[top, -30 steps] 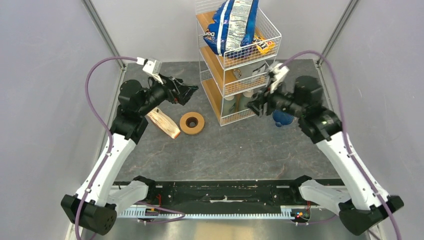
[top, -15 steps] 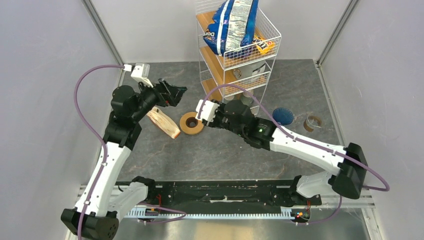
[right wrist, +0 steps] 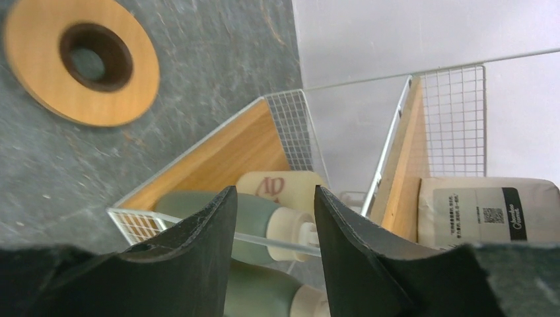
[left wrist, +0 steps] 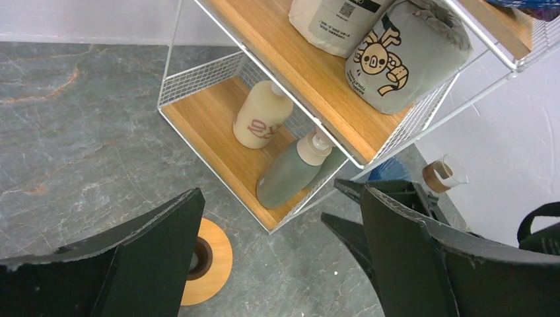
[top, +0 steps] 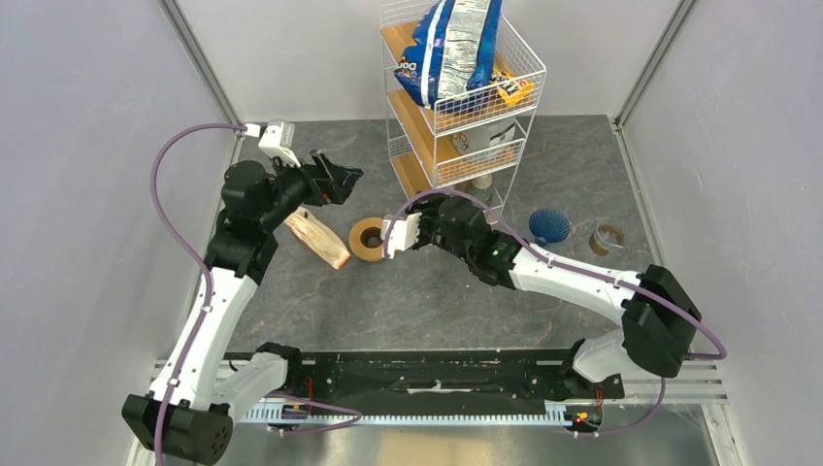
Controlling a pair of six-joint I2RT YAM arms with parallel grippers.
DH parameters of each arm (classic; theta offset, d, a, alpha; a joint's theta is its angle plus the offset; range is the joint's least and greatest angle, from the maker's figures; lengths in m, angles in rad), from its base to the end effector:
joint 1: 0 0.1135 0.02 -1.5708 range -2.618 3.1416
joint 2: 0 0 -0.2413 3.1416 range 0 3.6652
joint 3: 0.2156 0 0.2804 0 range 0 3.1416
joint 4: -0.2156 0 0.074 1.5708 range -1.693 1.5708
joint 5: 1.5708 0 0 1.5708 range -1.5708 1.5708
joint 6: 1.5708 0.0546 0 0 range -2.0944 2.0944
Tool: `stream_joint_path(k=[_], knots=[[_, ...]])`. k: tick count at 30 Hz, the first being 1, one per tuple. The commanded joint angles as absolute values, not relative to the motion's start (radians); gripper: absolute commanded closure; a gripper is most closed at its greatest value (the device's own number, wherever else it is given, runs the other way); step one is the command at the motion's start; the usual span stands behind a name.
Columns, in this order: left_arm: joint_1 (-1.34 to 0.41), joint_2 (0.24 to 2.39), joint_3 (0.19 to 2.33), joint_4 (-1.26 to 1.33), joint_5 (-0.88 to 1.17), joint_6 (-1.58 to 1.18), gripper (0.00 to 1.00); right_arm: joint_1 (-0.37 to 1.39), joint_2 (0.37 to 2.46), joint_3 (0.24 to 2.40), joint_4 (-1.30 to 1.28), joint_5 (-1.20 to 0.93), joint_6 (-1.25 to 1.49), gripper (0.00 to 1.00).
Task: Place the coffee filter in the dripper
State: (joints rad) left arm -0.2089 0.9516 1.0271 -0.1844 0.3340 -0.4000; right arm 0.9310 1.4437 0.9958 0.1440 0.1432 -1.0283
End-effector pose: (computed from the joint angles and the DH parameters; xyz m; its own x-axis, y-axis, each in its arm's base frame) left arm 0.2637 -0.0742 0.3768 -0.2984 -0.3128 -0.9017 0.4327 0.7978 -0.4199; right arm 0.2358 0.3038 0.2500 0.5181 -0.7236 -0.4560 -0.5210 0.1559 -0.8392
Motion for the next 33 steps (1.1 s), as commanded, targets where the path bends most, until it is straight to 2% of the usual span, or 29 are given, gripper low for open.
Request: stream_joint_path(k=[1, 14, 18, 21, 25, 28, 33], knots=[[-0.202, 0.978, 1.061, -0.146, 0.349, -0.414, 0.04, 0.864, 1.443, 0.966, 0.245, 0.079, -1.178, 0.46], [-0.202, 1.042, 1.068, -0.078, 0.398, -0.441, 0.05, 0.589, 1.27, 0.867, 0.078, -0.148, -1.289, 0.46], [-0.201, 1.055, 1.068, -0.072, 0.414, -0.441, 0.06, 0.558, 1.211, 0.851, 0.041, -0.207, -1.289, 0.47], [-0.201, 1.051, 1.059, -0.072, 0.422, -0.434, 0.06, 0.583, 1.118, 0.867, -0.106, -0.292, -1.251, 0.49], [-0.202, 1.038, 1.044, -0.066, 0.418, -0.438, 0.06, 0.718, 1.02, 0.846, -0.228, -0.314, -1.168, 0.49], [-0.202, 1.034, 1.037, -0.056, 0.412, -0.444, 0.06, 0.849, 1.06, 0.821, -0.129, -0.208, -1.134, 0.49], [-0.201, 1.031, 1.041, -0.057, 0.394, -0.455, 0.06, 0.94, 1.271, 0.891, 0.085, -0.044, -1.165, 0.47]])
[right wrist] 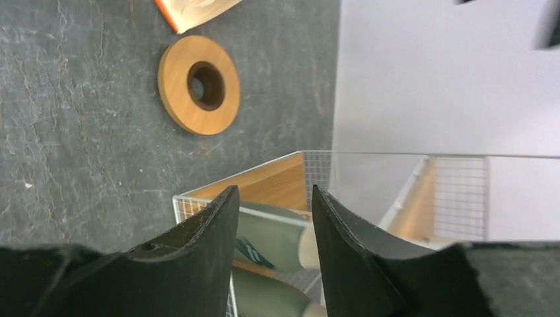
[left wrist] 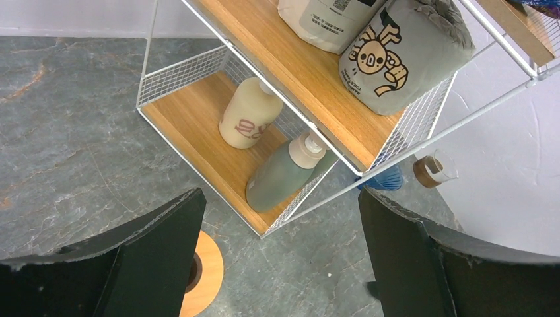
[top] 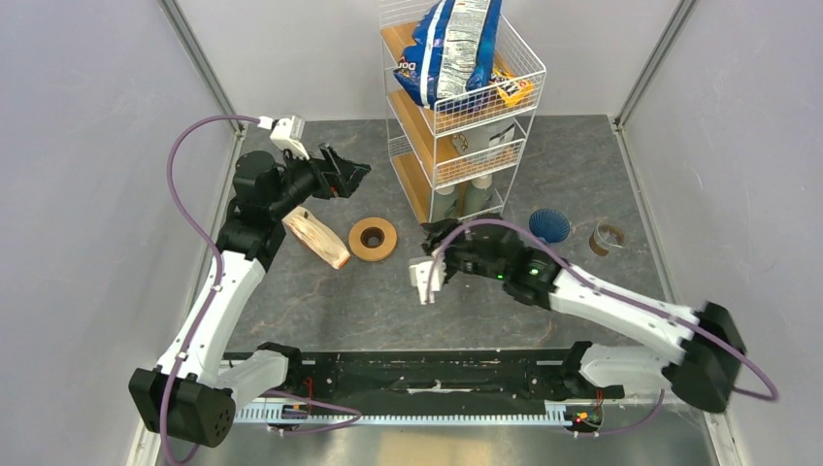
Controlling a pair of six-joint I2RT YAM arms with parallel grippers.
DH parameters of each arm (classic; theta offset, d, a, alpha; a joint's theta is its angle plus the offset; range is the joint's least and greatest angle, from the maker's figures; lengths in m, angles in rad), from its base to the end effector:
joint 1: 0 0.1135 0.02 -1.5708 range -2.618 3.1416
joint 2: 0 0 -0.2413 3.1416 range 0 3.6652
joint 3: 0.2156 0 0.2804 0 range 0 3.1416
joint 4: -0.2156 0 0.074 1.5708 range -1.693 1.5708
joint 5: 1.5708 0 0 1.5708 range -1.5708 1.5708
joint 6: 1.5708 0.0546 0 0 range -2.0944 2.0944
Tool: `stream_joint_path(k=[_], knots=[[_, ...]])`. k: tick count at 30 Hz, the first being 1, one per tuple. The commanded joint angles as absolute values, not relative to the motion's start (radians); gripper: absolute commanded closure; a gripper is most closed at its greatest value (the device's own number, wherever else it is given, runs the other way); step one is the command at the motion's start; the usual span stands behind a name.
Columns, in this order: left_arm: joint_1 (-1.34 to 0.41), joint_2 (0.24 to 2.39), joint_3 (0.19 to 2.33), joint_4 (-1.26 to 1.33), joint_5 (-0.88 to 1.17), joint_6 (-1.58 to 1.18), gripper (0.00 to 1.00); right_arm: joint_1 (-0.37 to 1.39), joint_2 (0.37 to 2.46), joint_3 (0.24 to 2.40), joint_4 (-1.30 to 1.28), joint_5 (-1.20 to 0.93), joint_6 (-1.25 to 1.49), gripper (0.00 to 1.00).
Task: Place the coffee filter in the dripper
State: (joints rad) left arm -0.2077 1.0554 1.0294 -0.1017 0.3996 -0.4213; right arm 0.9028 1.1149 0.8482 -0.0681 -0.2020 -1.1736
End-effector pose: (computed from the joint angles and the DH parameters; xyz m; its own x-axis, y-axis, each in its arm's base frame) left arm 0.2889 -0.0826 0.3605 -0.3458 -0.3121 -0.8849 0.4670 0.7607 -0.4508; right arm 0.1860 0.2535 0.2739 0.7387 -0.5222 -0.4262 -0.5306 -0.0607 -0.8454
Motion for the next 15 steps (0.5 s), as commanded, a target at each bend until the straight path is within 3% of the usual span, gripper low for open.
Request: stream_joint_path(k=[1, 6, 15], knots=[[-0.201, 1.028, 1.042, -0.058, 0.392, -0.456, 0.06, 0.947, 1.315, 0.904, 0.131, -0.018, -1.186, 0.47], [-0.201, 1.017, 1.04, -0.073, 0.382, -0.448, 0.06, 0.967, 1.449, 0.962, 0.304, 0.034, -1.259, 0.46], [-0.199, 1.016, 1.044, -0.07, 0.371, -0.446, 0.06, 0.947, 1.56, 0.98, 0.392, 0.062, -1.308, 0.46]])
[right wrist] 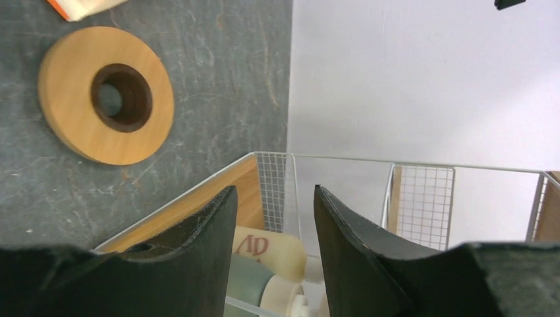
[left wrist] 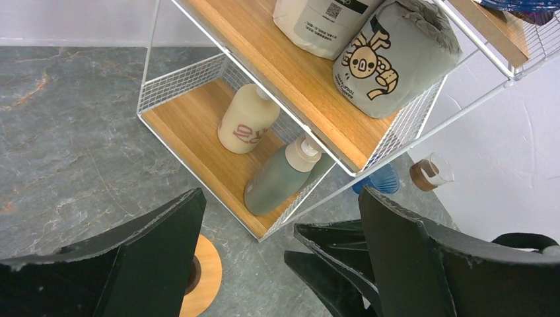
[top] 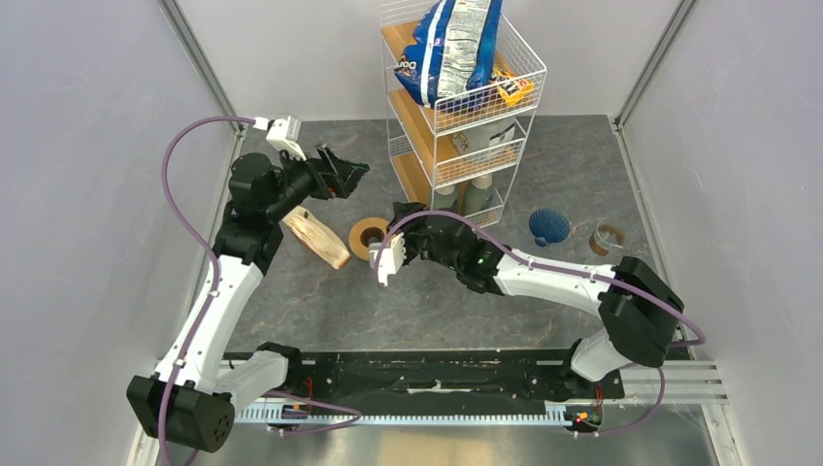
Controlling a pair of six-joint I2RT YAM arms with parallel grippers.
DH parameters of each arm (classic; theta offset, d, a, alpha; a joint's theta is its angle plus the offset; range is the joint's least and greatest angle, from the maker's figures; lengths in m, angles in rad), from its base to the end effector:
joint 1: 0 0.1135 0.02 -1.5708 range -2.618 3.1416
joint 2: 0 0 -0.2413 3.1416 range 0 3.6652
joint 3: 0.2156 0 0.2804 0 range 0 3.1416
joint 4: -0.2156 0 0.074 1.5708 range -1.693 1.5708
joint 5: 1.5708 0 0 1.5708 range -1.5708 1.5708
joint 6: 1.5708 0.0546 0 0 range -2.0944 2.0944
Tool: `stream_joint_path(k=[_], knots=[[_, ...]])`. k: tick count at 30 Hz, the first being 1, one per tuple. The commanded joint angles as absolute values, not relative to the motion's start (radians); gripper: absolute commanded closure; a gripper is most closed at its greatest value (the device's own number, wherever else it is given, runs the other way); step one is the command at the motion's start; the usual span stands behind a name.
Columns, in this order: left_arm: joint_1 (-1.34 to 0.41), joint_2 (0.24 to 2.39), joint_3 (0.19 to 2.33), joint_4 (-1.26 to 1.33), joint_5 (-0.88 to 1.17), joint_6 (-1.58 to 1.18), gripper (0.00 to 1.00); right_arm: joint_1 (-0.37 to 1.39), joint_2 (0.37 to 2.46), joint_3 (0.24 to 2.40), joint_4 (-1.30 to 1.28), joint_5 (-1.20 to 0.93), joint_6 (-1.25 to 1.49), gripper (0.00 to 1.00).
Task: Place the coffee filter in the dripper
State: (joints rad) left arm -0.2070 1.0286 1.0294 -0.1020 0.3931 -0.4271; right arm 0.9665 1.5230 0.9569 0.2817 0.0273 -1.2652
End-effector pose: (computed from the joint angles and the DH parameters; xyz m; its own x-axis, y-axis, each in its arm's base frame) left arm 0.2826 -0.0807 0.3678 -0.3231 -0.3231 -0.8895 0.4713 0.7601 -0.4473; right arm 0.2258 0.3244 0.2222 0.7223 -0.6317 -0.2815 -0.3950 -0.0428 -0.9177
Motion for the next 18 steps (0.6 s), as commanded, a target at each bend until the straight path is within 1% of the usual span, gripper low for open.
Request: stream_joint_path(k=[1, 12, 18], knots=[[-0.199, 1.018, 1.046, -0.071, 0.373, -0.446, 0.06, 0.939, 1.567, 0.979, 0.393, 0.069, -1.317, 0.46], [-0.199, 1.067, 1.08, -0.048, 0.386, -0.448, 0.06, 0.799, 1.499, 0.928, 0.331, -0.017, -1.383, 0.47], [-0.199, 1.091, 1.083, -0.031, 0.397, -0.462, 0.06, 0.698, 1.502, 0.916, 0.324, -0.068, -1.432, 0.47]])
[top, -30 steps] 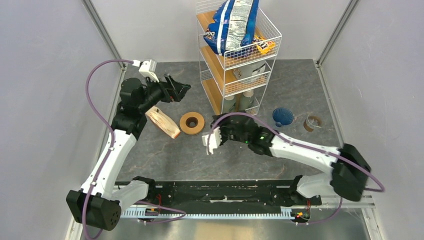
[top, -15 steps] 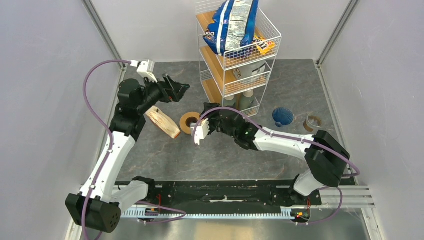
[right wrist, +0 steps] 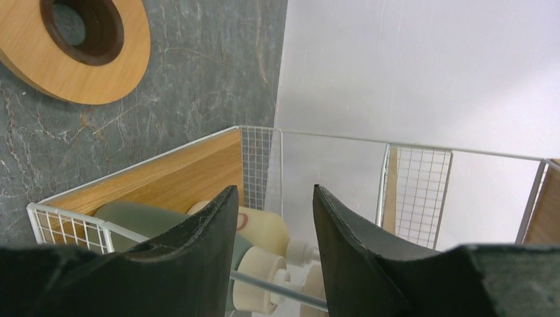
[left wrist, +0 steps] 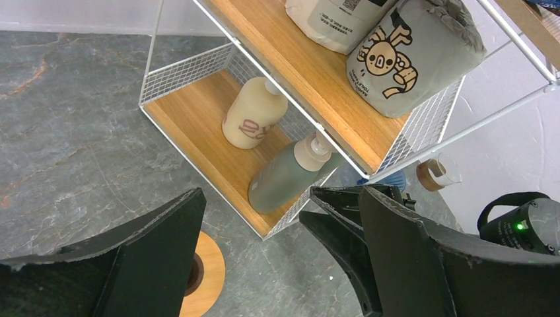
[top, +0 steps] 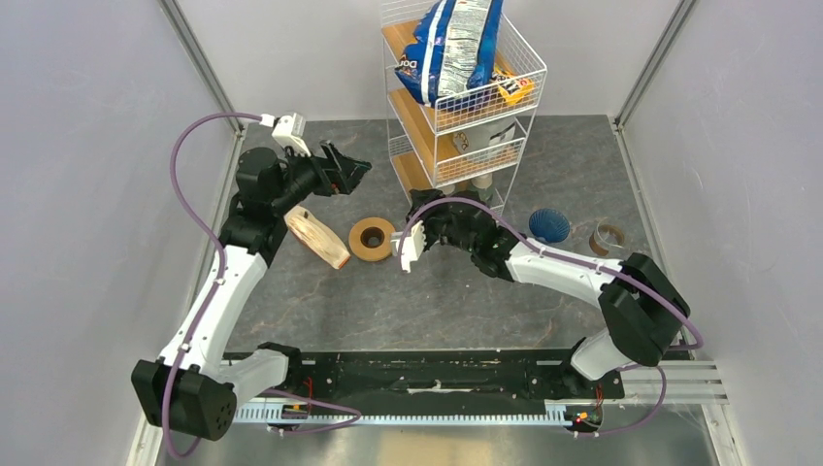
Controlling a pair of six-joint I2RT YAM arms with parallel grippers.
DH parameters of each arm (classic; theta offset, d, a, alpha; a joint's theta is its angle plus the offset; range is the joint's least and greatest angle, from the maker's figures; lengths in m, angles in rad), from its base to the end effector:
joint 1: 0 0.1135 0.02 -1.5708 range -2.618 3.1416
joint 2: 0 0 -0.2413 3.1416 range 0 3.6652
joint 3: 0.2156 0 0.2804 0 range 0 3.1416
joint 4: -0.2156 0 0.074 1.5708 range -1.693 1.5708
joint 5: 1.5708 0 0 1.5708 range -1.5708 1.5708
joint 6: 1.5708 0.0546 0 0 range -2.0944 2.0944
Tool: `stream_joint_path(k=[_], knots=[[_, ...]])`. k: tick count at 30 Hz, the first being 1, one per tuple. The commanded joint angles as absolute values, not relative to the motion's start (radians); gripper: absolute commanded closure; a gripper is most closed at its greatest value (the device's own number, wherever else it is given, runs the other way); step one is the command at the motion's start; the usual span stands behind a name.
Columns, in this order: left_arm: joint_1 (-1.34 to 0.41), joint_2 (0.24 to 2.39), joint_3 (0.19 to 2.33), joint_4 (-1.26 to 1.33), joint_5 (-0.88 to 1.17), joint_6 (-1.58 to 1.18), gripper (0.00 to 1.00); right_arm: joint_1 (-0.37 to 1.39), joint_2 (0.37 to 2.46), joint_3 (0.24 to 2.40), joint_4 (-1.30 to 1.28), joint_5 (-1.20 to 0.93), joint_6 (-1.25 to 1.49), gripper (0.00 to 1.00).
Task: Place the coffee filter in the dripper
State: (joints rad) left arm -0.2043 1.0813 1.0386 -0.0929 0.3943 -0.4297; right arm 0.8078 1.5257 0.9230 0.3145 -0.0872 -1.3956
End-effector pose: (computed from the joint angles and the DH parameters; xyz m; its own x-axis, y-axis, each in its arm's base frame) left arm 0.2954 -0.0826 0.3579 -0.3536 -0.3195 -0.8791 0.4540 0.7631 -0.4600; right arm 0.2674 0.2865 0.2122 0.7316 -0.6543 -0.1915 -0.3290 -0.0928 -0.9398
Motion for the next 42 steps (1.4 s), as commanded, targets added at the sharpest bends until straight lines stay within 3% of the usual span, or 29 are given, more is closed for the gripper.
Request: stream_joint_path(k=[1, 13, 29, 34, 42], knots=[[-0.199, 1.094, 1.084, -0.028, 0.398, -0.462, 0.06, 0.682, 1.503, 0.917, 0.322, -0.072, -1.438, 0.47], [-0.199, 1.126, 1.092, -0.015, 0.415, -0.463, 0.06, 0.561, 1.483, 0.898, 0.298, -0.072, -1.48, 0.47], [-0.199, 1.178, 1.124, -0.013, 0.449, -0.44, 0.06, 0.261, 1.558, 0.919, 0.338, -0.232, -1.582, 0.47], [-0.2, 1.178, 1.124, -0.015, 0.46, -0.426, 0.06, 0.265, 1.553, 0.955, 0.327, -0.281, -1.537, 0.46], [-0.198, 1.157, 1.1, -0.005, 0.5, -0.42, 0.06, 0.416, 1.34, 0.902, 0.162, -0.291, -1.331, 0.45]])
